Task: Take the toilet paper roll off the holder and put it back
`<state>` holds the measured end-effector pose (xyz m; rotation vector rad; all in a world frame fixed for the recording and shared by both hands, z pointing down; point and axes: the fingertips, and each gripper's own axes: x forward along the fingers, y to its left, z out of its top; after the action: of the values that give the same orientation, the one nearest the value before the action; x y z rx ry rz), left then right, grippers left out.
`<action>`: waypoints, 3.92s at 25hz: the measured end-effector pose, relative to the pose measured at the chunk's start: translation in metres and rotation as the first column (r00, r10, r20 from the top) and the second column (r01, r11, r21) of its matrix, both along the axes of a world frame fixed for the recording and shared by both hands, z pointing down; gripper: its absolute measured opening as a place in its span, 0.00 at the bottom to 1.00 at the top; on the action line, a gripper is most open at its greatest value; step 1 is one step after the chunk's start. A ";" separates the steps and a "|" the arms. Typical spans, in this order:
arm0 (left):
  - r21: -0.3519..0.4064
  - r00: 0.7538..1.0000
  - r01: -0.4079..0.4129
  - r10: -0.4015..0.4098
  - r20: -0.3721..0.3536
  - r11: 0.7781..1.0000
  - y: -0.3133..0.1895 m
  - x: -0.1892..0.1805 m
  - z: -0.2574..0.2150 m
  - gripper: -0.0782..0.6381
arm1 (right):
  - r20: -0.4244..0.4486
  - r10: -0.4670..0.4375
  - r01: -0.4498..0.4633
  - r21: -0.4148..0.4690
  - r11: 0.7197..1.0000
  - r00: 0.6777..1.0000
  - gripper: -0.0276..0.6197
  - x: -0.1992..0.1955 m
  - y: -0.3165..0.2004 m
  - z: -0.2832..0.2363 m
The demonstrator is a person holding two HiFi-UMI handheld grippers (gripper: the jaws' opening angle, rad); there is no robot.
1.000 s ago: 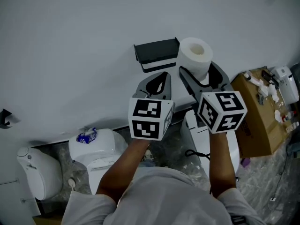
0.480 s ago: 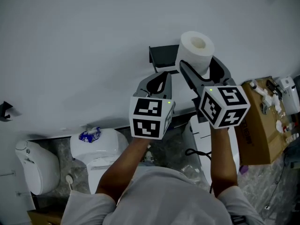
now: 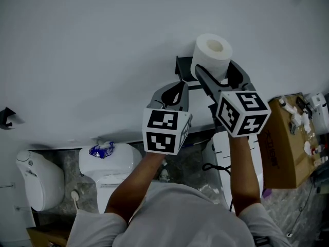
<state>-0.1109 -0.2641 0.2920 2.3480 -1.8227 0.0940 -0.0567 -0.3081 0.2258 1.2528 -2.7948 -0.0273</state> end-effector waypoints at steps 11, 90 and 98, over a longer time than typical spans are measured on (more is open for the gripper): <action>-0.011 1.000 0.010 -0.010 -0.018 1.000 -0.013 -0.021 0.006 0.11 | 0.002 0.007 -0.007 -0.020 1.000 1.000 0.60 -0.027 -0.026 0.015; -0.033 1.000 0.021 -0.021 -0.008 0.999 0.057 0.074 0.018 0.11 | -0.035 -0.075 0.072 -0.087 0.994 0.997 0.05 0.052 0.088 0.075; -0.037 1.000 0.014 -0.014 -0.008 0.999 0.060 0.077 0.020 0.11 | -0.038 -0.077 0.073 -0.096 0.993 0.996 0.05 0.053 0.092 0.078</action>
<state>-0.0342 -0.2046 0.3121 2.3065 -1.8175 0.1150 -0.0041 -0.2162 0.3034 1.1127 -2.7711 0.0725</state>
